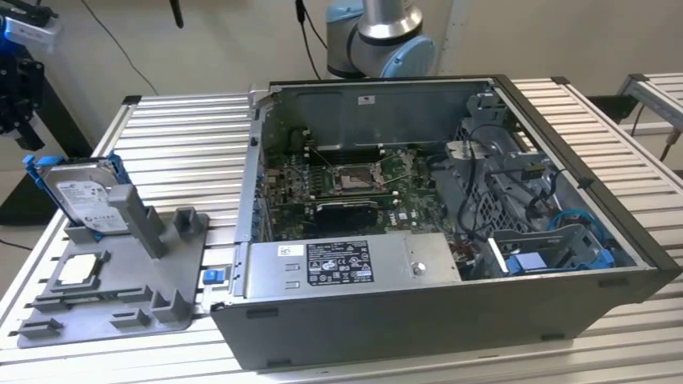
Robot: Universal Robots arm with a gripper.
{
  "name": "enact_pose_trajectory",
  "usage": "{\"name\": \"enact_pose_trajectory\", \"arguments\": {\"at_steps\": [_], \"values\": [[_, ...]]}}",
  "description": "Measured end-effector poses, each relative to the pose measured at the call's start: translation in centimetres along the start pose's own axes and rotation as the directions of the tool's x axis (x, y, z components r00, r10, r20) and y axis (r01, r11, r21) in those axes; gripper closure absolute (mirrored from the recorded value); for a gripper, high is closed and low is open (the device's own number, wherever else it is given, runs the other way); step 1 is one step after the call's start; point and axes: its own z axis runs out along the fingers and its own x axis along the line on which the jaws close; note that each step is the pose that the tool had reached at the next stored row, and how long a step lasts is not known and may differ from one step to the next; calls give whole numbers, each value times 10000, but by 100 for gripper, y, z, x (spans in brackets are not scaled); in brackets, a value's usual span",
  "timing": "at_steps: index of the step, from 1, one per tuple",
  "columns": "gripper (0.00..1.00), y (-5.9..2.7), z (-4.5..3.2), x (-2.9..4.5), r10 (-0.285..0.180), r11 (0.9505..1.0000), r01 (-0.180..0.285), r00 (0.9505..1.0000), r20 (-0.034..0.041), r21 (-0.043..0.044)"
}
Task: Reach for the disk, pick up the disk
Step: 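Pick up the disk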
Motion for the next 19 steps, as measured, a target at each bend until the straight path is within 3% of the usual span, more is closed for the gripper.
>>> {"name": "enact_pose_trajectory", "arguments": {"at_steps": [4, 8, 9, 15, 19], "values": [[100, -1, 1, -1, -575, 9983, 575, 9983, -21, 0], [100, -1, 1, -1, -650, 9979, 650, 9979, -26, -1], [0, -1, 1, -1, -650, 9979, 650, 9979, -25, -1], [0, 3, 25, -18, -650, 9979, 650, 9979, -25, -1], [0, 6, 86, -46, -666, 9978, 666, 9978, -26, 0]]}}
